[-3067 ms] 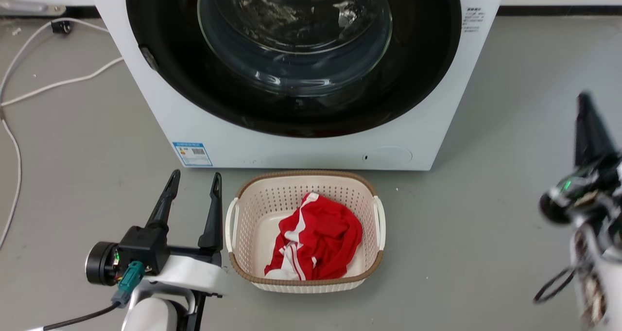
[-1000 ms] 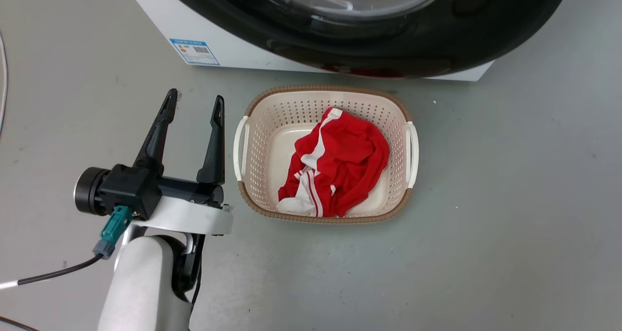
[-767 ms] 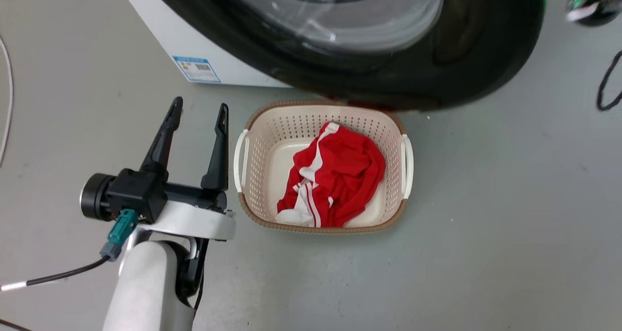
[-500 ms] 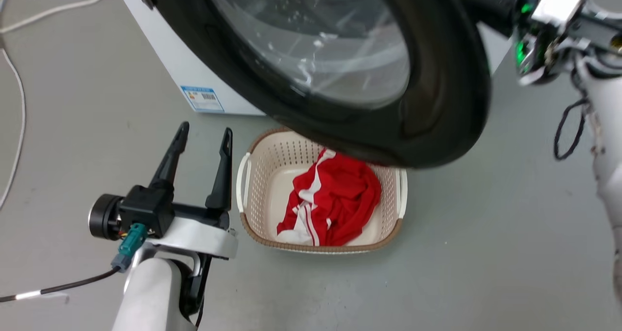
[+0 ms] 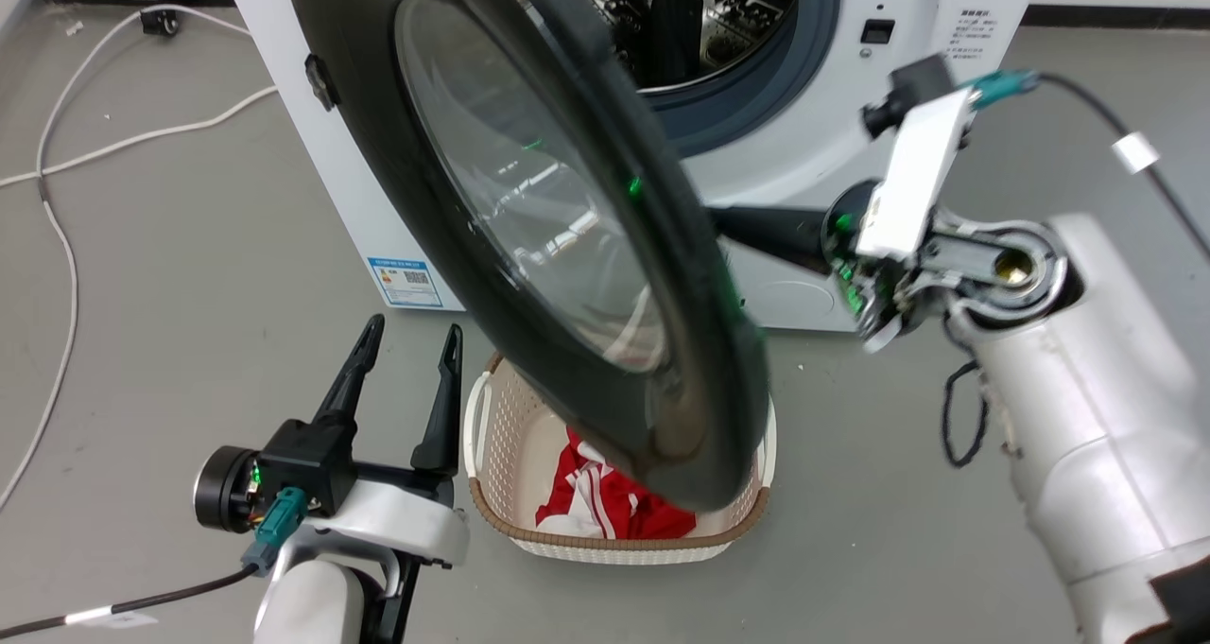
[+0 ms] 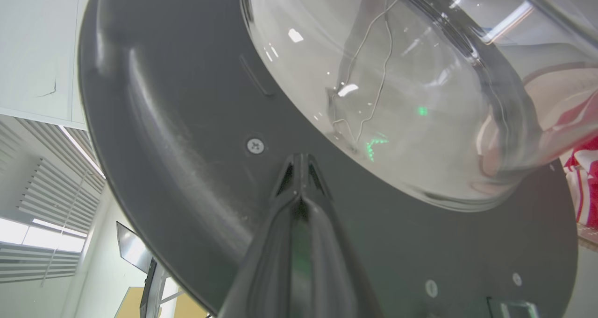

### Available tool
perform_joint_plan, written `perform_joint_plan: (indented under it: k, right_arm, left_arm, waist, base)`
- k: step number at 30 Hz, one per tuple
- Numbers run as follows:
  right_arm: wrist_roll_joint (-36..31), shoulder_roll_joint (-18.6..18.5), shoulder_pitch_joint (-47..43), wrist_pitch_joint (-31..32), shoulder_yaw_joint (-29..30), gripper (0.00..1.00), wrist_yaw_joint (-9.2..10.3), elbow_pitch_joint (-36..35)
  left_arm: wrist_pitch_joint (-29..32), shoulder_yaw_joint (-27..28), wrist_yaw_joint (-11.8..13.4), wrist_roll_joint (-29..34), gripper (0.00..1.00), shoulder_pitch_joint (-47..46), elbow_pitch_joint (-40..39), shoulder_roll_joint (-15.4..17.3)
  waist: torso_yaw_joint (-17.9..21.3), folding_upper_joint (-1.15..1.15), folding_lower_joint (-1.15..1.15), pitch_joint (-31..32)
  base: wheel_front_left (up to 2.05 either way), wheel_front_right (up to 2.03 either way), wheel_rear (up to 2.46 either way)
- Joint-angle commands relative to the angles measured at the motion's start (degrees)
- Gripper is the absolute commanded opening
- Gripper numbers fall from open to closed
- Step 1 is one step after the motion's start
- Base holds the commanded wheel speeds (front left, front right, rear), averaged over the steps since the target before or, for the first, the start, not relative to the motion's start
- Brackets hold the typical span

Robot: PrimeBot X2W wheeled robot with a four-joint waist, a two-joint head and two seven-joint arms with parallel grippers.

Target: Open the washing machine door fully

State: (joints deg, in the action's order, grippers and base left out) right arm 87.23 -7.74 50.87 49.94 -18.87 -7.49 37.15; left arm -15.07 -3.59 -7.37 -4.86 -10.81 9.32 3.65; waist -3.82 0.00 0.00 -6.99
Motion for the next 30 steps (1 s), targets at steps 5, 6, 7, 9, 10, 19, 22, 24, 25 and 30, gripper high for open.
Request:
perform_joint_plan:
  k: [5,6,7,9,10,19,22,24,25,30]
  right_arm:
    - [1.05,2.92,-4.54,0.84,-2.01,0.0,0.0,-2.34]
    - [1.25,3.18,-5.0,0.63,-2.13,0.0,0.0,-2.7]
    - [1.64,3.44,-5.54,0.48,-2.24,0.0,0.0,-2.84]
    - [1.52,3.96,-6.31,0.39,-3.09,0.0,0.0,-3.29]
    - [1.7,4.15,-6.7,0.43,-3.45,0.0,0.0,-3.45]
    - [1.24,4.35,-8.41,-6.51,-1.63,0.0,-0.01,-7.46]
    - [0.72,3.42,-9.65,-12.27,1.63,0.0,0.01,-10.4]
    - [-1.23,1.64,-11.87,-21.08,6.2,0.0,0.0,-14.35]
    - [-1.15,1.37,-12.9,-22.74,7.21,0.0,0.0,-15.22]
    - [-2.19,-2.19,-22.22,-31.95,13.81,0.0,0.0,-22.31]
  left_arm:
    - [-0.14,-0.32,0.19,-0.11,1.0,1.83,0.52,-0.14]
    - [-0.14,-0.33,0.19,-0.1,1.0,1.96,0.66,-0.16]
    - [-0.14,-0.34,0.2,-0.11,1.0,2.04,0.71,-0.18]
    - [-0.14,-0.41,0.24,-0.07,1.0,2.02,0.72,-0.24]
    - [-0.14,-0.45,0.3,-0.07,1.0,2.08,0.74,-0.27]
    - [-0.14,-0.47,0.56,-0.47,1.0,2.32,0.78,-0.42]
    - [-0.14,-0.28,0.7,-0.7,1.0,2.33,0.78,-0.46]
    - [-0.14,0.04,0.75,-0.71,1.0,2.72,0.8,-0.5]
    - [-0.14,0.15,0.77,-0.71,1.0,2.89,0.91,-0.48]
    - [-0.14,1.23,1.08,-0.78,1.0,3.55,0.95,-0.49]
  waist:
    - [-0.32,0.0,0.0,1.49]
    - [-0.44,0.0,0.0,1.67]
    - [-0.52,0.0,0.0,1.8]
    - [-0.69,0.0,0.0,1.94]
    - [-0.73,0.0,0.0,2.02]
    - [-0.74,0.0,0.0,2.56]
    - [-0.41,0.0,0.0,2.71]
    - [0.41,0.0,0.0,3.12]
    - [0.58,0.0,0.0,3.34]
    - [2.03,0.0,0.0,4.33]
  base:
    - [0.0,0.0,0.0]
    - [0.0,0.0,0.0]
    - [0.0,0.0,0.0]
    - [0.0,0.0,0.0]
    - [0.0,0.0,0.0]
    - [0.0,0.0,0.0]
    - [0.0,0.0,0.0]
    - [0.0,0.0,0.0]
    - [0.0,0.0,0.0]
    - [0.0,0.0,0.0]
